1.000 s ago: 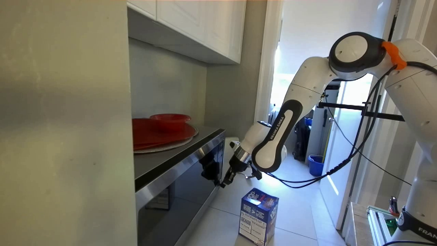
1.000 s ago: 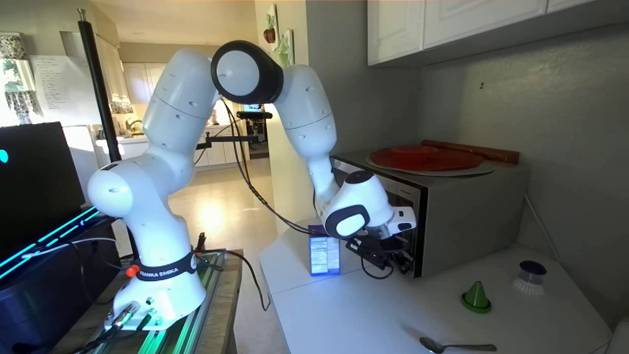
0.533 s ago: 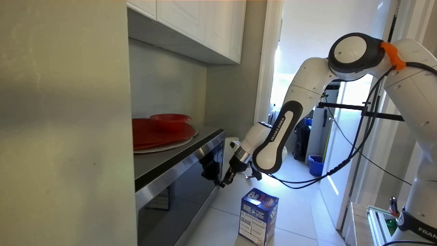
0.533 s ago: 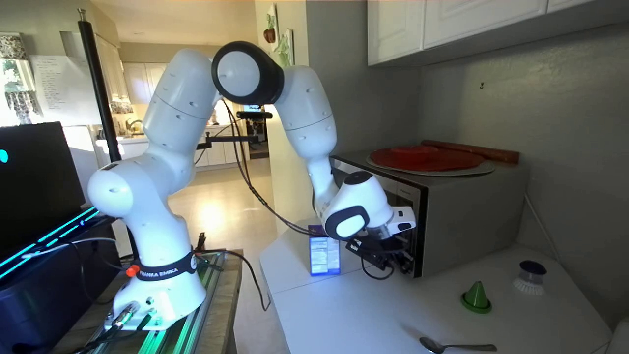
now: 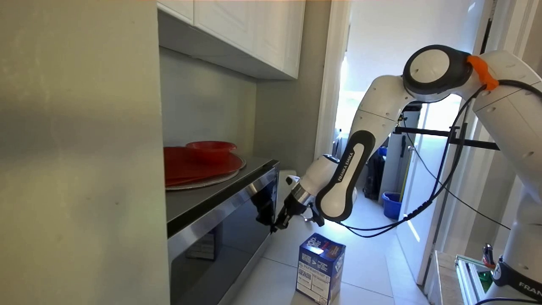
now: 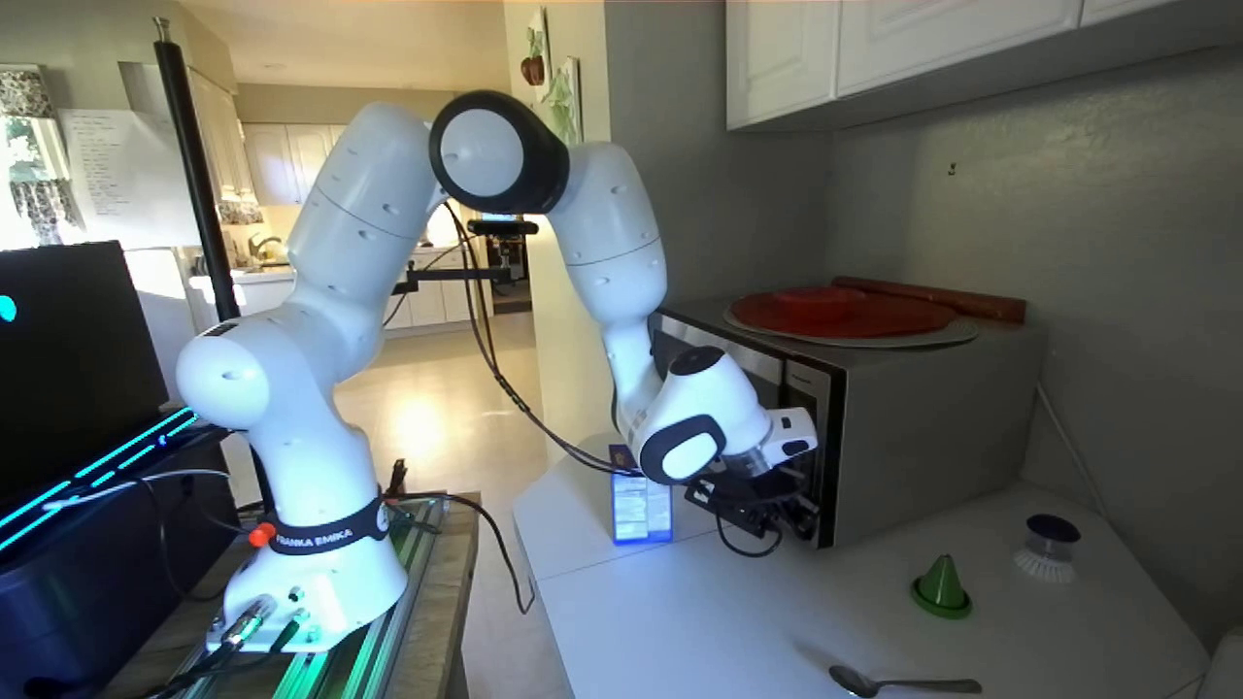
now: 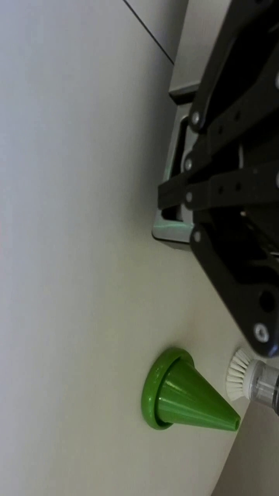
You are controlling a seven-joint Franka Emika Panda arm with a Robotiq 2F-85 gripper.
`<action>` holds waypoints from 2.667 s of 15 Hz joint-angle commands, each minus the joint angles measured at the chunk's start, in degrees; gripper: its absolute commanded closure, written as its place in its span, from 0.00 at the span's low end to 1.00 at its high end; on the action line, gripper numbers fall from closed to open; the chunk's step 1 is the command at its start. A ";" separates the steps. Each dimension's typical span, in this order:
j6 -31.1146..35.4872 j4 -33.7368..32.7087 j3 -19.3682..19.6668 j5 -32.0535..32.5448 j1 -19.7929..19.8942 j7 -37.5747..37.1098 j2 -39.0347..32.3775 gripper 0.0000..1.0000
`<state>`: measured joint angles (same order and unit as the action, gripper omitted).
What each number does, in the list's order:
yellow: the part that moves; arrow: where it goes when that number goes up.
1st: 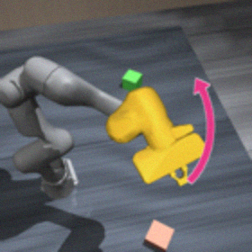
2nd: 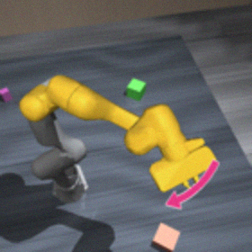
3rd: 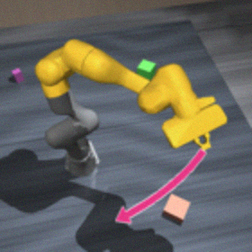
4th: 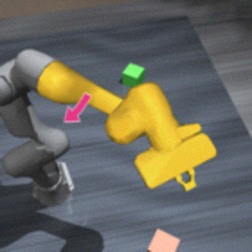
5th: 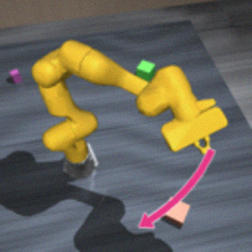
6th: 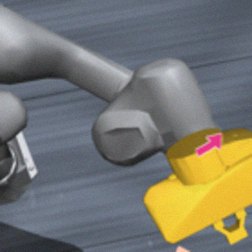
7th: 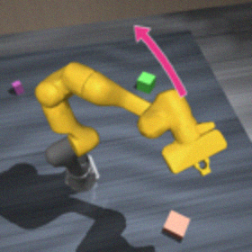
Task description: Open the microwave
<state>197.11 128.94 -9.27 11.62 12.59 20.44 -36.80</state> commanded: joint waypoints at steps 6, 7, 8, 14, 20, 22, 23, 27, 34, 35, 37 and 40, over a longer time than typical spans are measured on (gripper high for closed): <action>5.76 -2.79 1.33 2.22 -3.08 -5.16 -0.80 1.00; 4.31 -1.84 0.77 2.72 -2.04 -5.68 -0.36 1.00; 2.66 -0.26 0.44 3.07 -1.15 -6.15 0.56 1.00; -5.89 8.59 -9.20 5.92 7.42 -9.80 8.46 0.59; -18.66 16.11 -14.75 2.37 16.30 -9.97 18.72 0.26; -21.08 18.02 -16.33 1.60 19.05 -10.09 21.67 0.11; -22.22 18.55 -17.99 0.84 20.97 -9.75 22.62 0.03; -26.10 19.94 -23.00 -3.39 26.21 -9.09 27.16 0.00; -36.15 18.26 -27.88 -14.76 29.61 -8.16 37.75 0.00; -37.37 17.87 -27.86 -16.23 29.26 -7.85 39.44 0.00; -39.72 17.25 -27.52 -18.06 28.39 -8.04 43.10 0.00; -43.02 15.58 -13.87 -16.75 14.67 -10.27 46.86 0.00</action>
<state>158.66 145.31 -33.82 -4.39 38.47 11.42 5.02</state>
